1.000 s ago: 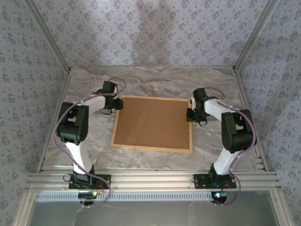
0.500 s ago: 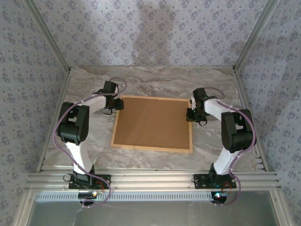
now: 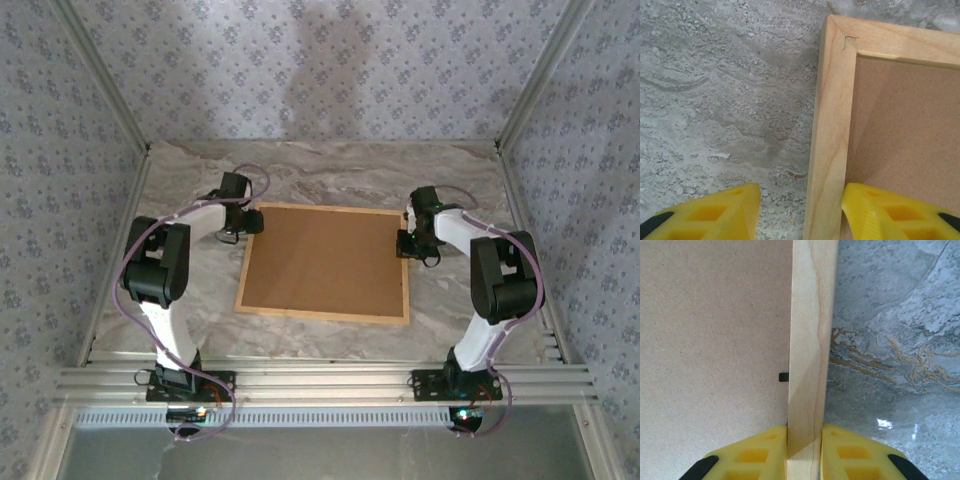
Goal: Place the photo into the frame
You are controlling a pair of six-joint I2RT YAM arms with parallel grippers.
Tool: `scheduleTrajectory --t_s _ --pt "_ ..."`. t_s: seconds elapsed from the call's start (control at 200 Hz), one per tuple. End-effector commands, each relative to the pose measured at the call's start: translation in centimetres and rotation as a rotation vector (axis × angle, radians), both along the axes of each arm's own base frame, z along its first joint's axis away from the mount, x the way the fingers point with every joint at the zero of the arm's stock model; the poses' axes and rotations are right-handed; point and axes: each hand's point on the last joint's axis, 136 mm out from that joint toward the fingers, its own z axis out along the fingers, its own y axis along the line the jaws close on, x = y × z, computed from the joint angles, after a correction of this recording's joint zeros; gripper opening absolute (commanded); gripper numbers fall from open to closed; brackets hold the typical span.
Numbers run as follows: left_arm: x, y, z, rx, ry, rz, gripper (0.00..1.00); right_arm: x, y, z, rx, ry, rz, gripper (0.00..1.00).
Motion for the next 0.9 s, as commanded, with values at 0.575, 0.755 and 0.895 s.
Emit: scheduleTrajectory --t_s 0.575,0.755,0.895 --pt "-6.03 -2.99 -4.48 -0.016 0.249 -0.122 0.55 -1.18 0.97 -2.11 0.001 0.059 0.053 0.21" --pt "-6.03 -3.07 -4.47 -0.013 0.251 -0.125 0.56 -1.13 0.99 -2.09 0.002 0.058 0.055 0.21" --pt "-5.97 -3.3 -4.43 -0.011 0.254 -0.133 0.57 -1.19 0.99 -2.1 0.002 0.061 0.055 0.21"
